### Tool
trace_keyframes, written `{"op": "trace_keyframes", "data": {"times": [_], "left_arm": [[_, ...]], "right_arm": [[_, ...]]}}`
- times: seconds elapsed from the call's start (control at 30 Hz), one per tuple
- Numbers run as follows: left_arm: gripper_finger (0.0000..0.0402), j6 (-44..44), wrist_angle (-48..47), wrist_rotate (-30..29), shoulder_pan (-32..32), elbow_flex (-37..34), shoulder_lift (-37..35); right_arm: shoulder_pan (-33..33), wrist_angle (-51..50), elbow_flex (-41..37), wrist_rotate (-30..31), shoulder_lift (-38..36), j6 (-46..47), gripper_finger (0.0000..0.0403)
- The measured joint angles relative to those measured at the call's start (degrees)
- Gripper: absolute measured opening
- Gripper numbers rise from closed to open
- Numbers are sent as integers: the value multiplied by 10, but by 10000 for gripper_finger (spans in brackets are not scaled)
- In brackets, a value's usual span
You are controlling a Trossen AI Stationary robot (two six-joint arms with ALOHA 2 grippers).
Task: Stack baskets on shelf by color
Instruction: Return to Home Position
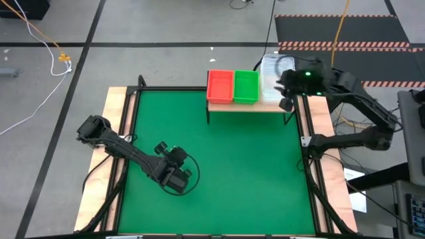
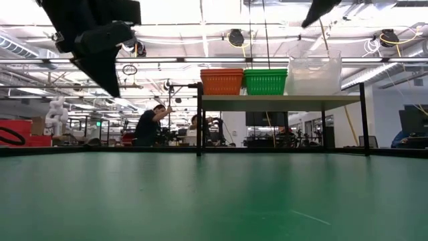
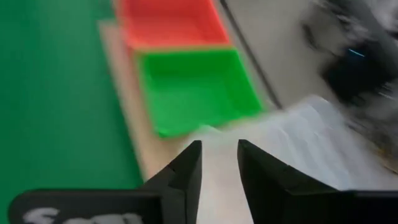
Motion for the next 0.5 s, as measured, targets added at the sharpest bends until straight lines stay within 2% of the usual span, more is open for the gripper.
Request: {"op": "trace_keyframes", "data": {"times": [0.13,0.23,0.3,0.37,0.5], "left_arm": [[19,5,4,-69,-11,0,0],[19,39,45,-142,-10,0,0],[18,119,122,-176,-3,0,0],[11,256,229,-172,7,0,0],[5,551,464,-94,40,-7,0]], "right_arm": [[1,65,-36,-215,-42,40,108],[30,239,-143,-327,-80,96,99],[66,387,-235,-350,-96,137,88],[106,523,-318,-350,-100,160,76],[200,709,-419,-336,-90,162,51]]}}
